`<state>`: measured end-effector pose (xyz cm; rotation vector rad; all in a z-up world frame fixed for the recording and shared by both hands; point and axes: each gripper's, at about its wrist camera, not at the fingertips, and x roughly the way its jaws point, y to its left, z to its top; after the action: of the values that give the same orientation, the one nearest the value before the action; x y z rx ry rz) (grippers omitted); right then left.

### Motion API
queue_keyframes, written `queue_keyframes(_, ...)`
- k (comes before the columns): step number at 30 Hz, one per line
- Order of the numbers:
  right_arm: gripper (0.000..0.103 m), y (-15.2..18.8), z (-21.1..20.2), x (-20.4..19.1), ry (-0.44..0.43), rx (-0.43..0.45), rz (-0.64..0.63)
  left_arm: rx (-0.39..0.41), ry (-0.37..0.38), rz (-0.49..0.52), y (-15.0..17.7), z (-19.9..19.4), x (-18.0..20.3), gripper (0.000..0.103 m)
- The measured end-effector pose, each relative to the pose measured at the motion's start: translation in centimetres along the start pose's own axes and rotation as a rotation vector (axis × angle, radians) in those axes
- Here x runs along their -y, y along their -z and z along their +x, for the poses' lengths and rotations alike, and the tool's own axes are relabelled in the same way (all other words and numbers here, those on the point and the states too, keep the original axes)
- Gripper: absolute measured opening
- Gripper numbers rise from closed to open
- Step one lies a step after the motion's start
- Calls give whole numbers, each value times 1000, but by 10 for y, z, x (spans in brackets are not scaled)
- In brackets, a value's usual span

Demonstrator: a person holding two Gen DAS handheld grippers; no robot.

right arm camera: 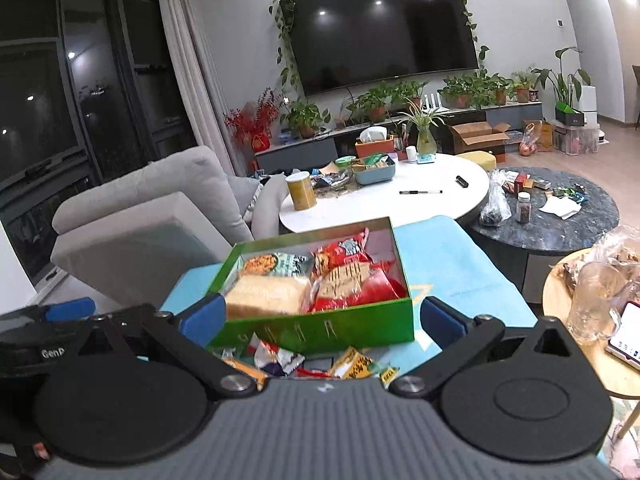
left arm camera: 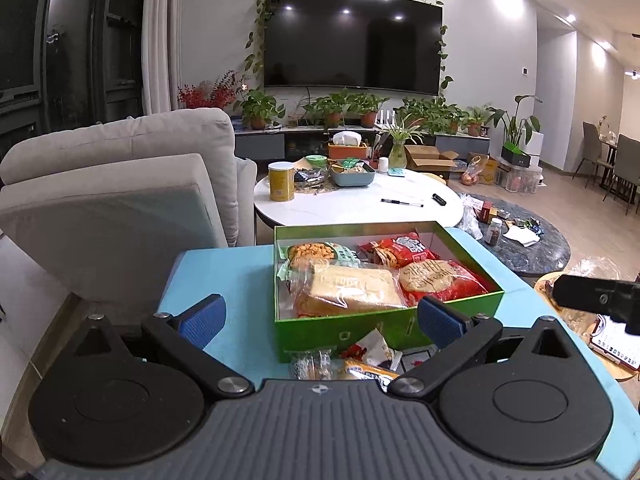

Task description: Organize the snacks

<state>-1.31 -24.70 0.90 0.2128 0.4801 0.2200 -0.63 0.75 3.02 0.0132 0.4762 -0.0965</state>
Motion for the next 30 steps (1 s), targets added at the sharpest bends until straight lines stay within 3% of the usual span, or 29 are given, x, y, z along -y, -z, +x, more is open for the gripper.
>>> queue_keyframes(30,69,20,-23,-3,13,-27,9,4,3,35,12,-22,18,102)
